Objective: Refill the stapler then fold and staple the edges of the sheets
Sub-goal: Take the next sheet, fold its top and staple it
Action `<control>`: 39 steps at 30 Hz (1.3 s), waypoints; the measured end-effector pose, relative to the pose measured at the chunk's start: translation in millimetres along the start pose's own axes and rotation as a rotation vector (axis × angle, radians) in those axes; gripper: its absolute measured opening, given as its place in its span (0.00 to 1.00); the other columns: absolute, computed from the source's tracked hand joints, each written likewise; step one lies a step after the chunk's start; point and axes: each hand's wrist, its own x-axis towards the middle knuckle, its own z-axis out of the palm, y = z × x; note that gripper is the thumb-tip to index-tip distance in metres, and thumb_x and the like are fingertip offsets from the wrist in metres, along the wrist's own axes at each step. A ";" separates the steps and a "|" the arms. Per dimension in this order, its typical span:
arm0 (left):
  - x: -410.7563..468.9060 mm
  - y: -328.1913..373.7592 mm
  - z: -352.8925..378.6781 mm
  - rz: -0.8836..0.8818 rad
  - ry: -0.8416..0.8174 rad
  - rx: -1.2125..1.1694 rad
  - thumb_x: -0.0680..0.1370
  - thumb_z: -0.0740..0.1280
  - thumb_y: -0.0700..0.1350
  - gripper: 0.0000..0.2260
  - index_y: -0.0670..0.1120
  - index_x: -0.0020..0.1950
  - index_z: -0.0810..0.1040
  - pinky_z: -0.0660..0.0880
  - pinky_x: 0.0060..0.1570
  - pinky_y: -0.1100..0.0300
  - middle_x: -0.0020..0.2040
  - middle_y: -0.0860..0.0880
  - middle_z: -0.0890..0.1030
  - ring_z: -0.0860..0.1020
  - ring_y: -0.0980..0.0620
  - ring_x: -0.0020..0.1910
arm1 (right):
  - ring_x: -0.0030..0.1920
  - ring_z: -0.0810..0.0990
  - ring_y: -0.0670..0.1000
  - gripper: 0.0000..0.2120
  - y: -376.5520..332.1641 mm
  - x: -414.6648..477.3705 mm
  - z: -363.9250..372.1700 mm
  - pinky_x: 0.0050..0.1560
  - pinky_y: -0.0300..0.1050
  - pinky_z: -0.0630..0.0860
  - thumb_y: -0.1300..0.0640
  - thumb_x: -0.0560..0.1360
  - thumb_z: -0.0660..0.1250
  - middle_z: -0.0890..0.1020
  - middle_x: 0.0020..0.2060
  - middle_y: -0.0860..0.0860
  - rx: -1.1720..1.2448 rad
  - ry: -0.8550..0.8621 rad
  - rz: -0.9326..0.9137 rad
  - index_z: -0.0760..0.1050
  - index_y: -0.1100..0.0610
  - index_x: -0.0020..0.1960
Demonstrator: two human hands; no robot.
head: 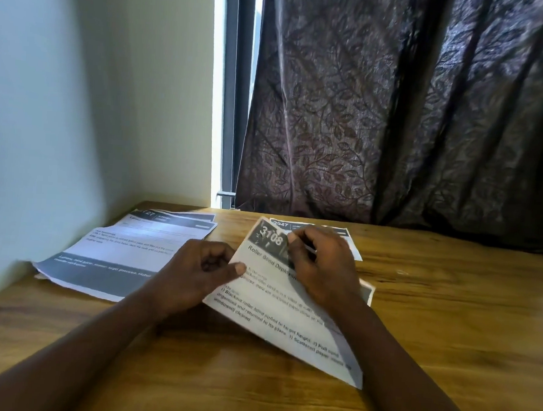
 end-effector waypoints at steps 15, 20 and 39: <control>115.8 -2.4 28.7 -0.102 0.415 -0.147 0.79 0.71 0.46 0.05 0.45 0.46 0.83 0.77 0.32 0.66 0.47 0.44 0.87 0.84 0.47 0.43 | 0.52 0.84 0.53 0.08 71.3 14.3 -20.3 0.43 0.48 0.81 0.58 0.80 0.68 0.85 0.51 0.52 0.175 0.387 0.567 0.81 0.55 0.58; 142.0 -18.5 43.3 -0.145 0.433 -0.013 0.78 0.73 0.49 0.09 0.45 0.53 0.83 0.83 0.52 0.48 0.54 0.44 0.86 0.85 0.45 0.50 | 0.43 0.81 0.44 0.07 92.2 29.2 -19.9 0.37 0.37 0.76 0.61 0.78 0.71 0.85 0.48 0.49 0.231 0.500 0.673 0.85 0.54 0.54; 155.6 -37.4 52.1 -0.234 0.232 0.235 0.74 0.77 0.49 0.20 0.47 0.65 0.81 0.75 0.58 0.57 0.61 0.46 0.83 0.80 0.48 0.58 | 0.55 0.82 0.49 0.11 97.2 29.6 -13.3 0.49 0.40 0.76 0.55 0.79 0.68 0.85 0.58 0.51 -0.251 0.074 0.642 0.83 0.55 0.58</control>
